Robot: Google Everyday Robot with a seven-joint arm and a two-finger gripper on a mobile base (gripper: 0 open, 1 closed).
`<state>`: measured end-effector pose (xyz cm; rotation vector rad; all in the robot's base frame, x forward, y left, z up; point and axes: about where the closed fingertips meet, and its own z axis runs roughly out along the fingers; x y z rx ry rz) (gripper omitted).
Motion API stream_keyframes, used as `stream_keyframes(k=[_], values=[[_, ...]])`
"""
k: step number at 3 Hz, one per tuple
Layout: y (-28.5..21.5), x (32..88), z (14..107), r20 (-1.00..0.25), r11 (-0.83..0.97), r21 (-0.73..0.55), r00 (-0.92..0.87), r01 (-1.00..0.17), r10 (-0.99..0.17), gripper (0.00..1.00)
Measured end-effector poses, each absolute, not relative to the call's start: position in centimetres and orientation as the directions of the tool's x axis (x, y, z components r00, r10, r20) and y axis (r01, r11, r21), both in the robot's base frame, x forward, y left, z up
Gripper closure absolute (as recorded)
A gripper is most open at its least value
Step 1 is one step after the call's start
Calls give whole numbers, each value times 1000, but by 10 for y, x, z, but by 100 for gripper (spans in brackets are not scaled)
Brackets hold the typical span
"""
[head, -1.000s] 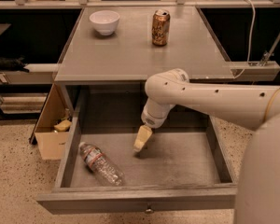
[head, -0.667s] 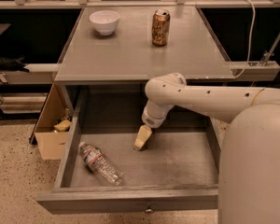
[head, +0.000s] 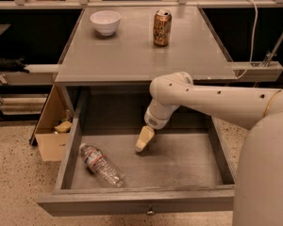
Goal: Pick water bottle from top drawer and place on counter
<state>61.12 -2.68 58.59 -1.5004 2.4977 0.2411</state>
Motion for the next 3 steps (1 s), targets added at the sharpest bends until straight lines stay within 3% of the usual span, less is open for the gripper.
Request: stream_keyframes(k=[3], values=[[-16, 632, 566, -289, 488, 43, -479, -872, -829, 0]])
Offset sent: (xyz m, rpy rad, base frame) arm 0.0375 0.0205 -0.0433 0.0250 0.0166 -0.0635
